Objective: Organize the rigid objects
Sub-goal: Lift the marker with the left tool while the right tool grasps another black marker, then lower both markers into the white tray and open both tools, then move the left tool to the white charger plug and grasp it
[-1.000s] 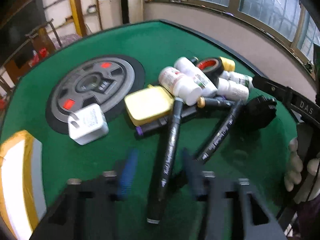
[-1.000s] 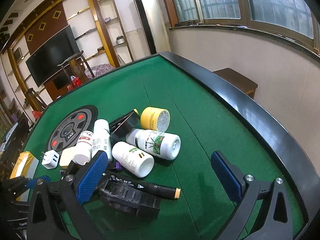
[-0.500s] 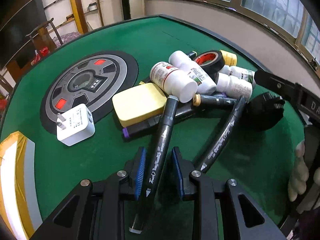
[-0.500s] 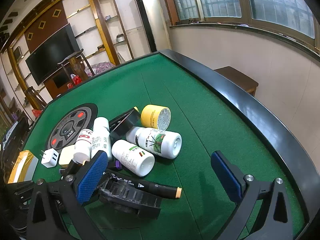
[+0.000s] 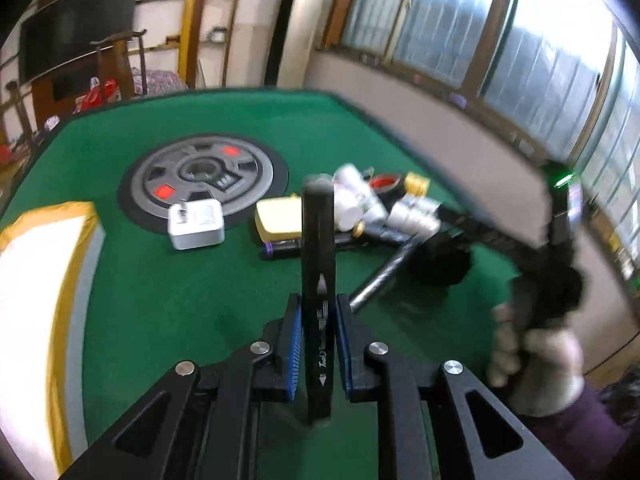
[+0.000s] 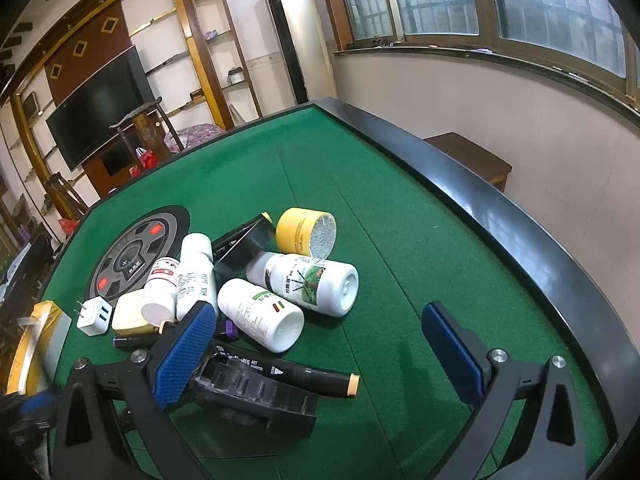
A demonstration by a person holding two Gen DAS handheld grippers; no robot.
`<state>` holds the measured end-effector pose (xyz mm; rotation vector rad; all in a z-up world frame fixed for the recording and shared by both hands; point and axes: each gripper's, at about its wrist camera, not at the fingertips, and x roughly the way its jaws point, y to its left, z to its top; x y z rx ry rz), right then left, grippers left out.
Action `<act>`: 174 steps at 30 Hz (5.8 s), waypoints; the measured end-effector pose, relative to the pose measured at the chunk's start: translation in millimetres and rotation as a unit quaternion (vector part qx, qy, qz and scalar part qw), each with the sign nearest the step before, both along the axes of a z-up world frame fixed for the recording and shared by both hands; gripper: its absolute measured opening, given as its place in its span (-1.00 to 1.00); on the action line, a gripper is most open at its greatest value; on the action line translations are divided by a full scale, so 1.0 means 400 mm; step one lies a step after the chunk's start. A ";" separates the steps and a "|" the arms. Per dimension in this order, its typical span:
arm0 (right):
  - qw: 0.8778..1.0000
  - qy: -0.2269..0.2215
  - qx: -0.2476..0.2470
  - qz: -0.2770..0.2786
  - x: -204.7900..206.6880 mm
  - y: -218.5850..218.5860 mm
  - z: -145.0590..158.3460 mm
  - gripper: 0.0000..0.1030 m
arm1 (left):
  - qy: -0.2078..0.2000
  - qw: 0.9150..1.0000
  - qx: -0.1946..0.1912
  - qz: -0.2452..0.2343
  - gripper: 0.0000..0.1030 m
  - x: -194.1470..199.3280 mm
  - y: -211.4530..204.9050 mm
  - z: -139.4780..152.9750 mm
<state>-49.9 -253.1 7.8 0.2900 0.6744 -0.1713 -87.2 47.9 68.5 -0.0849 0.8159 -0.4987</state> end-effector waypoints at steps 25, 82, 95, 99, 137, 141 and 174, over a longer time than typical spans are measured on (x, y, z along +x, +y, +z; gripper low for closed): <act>0.960 0.048 -0.053 0.272 -0.017 0.377 0.150 1.00 | -0.019 0.993 0.083 -0.077 0.18 -0.203 0.133 -0.041; 0.907 0.111 0.225 0.339 0.101 0.670 0.131 -0.69 | -0.012 0.985 -0.090 0.146 -0.72 -0.014 0.527 0.063; 0.920 0.176 0.161 0.310 0.248 0.892 0.016 -0.69 | 0.077 0.961 -0.148 0.220 -0.71 0.236 0.577 -0.138; 0.922 0.183 0.147 0.307 0.271 0.899 0.001 -0.66 | 0.100 0.954 -0.148 0.242 -0.33 0.241 0.584 -0.165; 0.972 -0.087 -0.125 0.181 -0.127 0.500 0.223 0.48 | -0.070 0.964 -0.010 0.256 0.83 -0.029 0.328 0.064; 0.972 -0.106 -0.135 0.159 -0.152 0.465 0.228 0.64 | -0.088 0.965 -0.010 0.248 0.84 -0.056 0.291 0.086; 0.998 -0.064 -0.013 -0.002 0.095 -0.011 0.082 0.91 | 0.068 0.972 0.035 0.222 0.83 0.272 0.084 -0.072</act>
